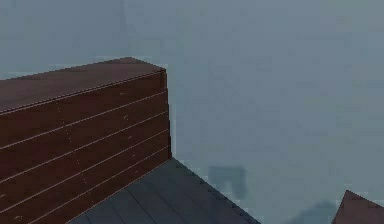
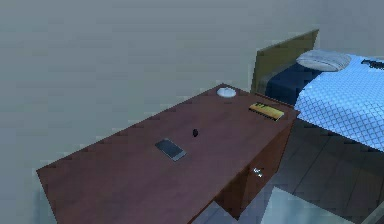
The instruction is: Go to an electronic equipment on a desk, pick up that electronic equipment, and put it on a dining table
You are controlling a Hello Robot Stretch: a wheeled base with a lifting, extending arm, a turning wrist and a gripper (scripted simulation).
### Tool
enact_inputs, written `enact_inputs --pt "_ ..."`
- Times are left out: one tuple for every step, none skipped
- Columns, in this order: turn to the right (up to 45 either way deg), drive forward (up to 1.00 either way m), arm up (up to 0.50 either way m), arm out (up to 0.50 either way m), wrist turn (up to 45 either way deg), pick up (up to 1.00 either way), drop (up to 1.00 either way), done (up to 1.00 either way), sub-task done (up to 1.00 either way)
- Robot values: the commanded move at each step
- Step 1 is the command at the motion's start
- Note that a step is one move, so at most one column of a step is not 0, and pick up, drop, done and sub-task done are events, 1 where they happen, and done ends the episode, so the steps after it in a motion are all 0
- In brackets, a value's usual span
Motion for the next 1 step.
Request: enact_inputs --pt "0.0 0.0 0.5 0.0 0.0 0.0 0.0 0.0 0.0"
